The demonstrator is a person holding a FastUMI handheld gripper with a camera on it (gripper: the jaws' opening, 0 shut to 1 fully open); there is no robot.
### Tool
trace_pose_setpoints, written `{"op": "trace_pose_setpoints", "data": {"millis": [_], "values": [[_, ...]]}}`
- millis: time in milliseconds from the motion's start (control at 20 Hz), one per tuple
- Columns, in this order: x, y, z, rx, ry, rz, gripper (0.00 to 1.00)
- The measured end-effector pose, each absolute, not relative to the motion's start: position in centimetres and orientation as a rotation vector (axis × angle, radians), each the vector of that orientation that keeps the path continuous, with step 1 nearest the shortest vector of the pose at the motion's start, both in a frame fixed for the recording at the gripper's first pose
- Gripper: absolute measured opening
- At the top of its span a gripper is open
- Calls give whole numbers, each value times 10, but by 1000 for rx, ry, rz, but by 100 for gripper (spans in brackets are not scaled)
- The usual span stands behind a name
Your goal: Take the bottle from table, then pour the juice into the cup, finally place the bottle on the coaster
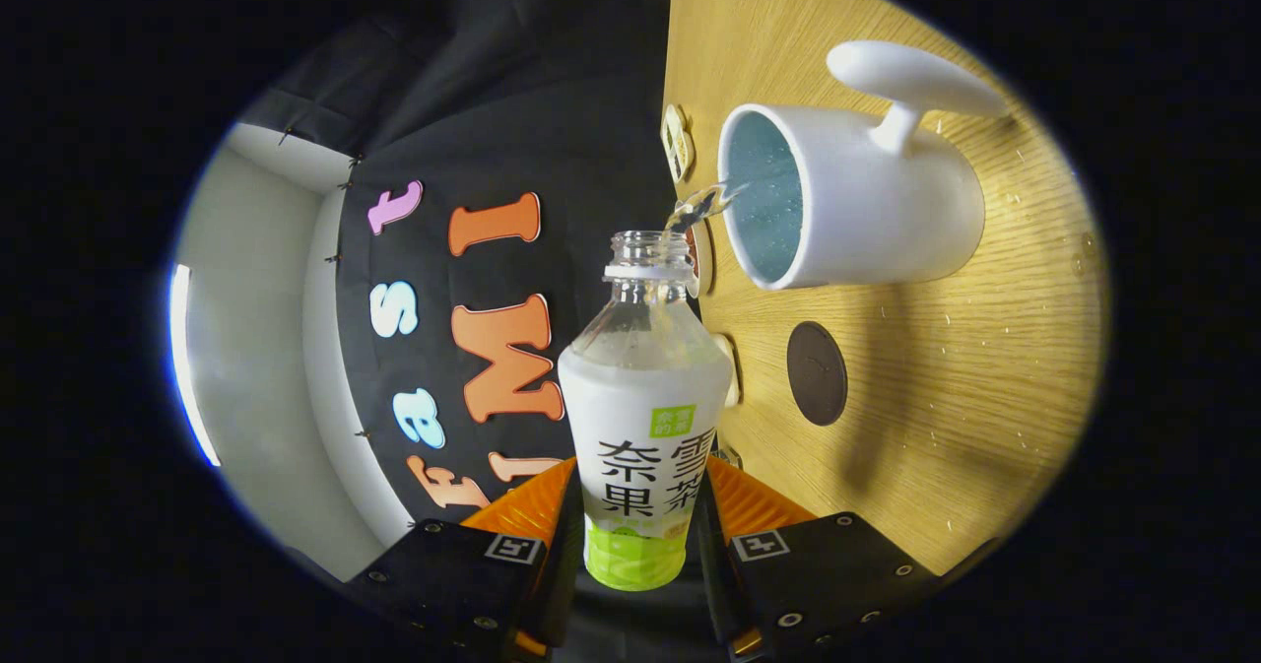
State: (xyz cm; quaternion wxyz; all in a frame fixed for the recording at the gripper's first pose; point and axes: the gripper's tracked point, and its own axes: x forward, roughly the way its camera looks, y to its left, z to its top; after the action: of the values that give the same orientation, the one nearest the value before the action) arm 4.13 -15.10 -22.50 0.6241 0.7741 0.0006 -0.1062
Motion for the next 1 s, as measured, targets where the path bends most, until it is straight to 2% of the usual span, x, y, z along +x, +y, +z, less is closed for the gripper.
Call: {"op": "trace_pose_setpoints", "data": {"millis": [1000], "values": [[45, -167, -213, 1853, -58, -260, 56]]}}
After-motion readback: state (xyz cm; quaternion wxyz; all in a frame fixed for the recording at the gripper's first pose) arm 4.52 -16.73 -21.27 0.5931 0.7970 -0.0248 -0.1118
